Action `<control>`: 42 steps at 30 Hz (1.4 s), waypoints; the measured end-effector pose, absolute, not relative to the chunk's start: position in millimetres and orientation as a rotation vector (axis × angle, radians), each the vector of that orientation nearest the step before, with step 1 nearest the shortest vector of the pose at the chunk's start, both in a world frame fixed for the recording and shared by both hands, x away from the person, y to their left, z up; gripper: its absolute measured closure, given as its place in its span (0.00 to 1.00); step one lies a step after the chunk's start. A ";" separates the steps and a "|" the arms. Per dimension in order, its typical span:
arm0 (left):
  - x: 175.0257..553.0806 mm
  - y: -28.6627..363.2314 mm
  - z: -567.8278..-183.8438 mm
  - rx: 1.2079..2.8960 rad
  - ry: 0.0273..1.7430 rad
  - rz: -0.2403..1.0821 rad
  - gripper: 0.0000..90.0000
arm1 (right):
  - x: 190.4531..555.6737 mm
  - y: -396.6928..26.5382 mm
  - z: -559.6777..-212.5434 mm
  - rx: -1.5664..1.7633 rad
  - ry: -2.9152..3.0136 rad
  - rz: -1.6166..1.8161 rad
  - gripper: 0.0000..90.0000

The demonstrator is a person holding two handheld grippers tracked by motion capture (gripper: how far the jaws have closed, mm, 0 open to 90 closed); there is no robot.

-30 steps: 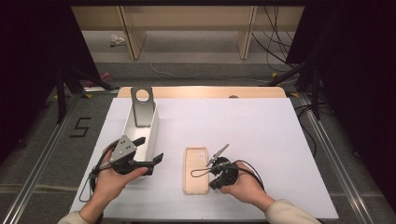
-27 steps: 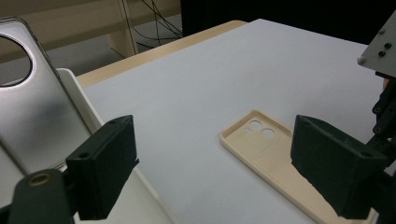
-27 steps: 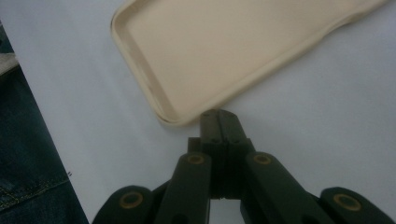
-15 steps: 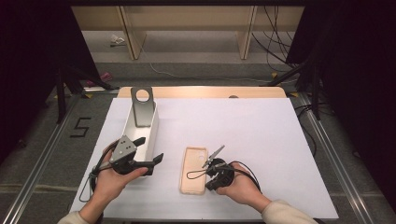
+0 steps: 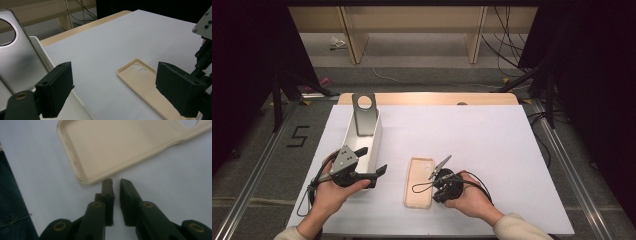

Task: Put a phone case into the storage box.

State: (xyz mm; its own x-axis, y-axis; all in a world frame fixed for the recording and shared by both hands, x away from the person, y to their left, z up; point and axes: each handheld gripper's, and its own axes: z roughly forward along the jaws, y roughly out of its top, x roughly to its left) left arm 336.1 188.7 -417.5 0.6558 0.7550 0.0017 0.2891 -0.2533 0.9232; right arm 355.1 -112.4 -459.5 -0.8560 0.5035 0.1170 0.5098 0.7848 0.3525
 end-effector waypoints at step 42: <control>337.0 188.0 -419.2 1.837 0.825 0.559 0.15 | 345.4 -69.4 -445.1 -0.318 -3.193 -0.499 0.30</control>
State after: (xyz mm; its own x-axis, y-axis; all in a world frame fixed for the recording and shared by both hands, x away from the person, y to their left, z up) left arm 337.0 188.0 -419.2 0.6598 0.7514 0.0091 0.2871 -0.2633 0.9210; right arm 345.4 -69.4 -445.1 -0.9753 0.2082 -0.0738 0.1758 0.9339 0.3115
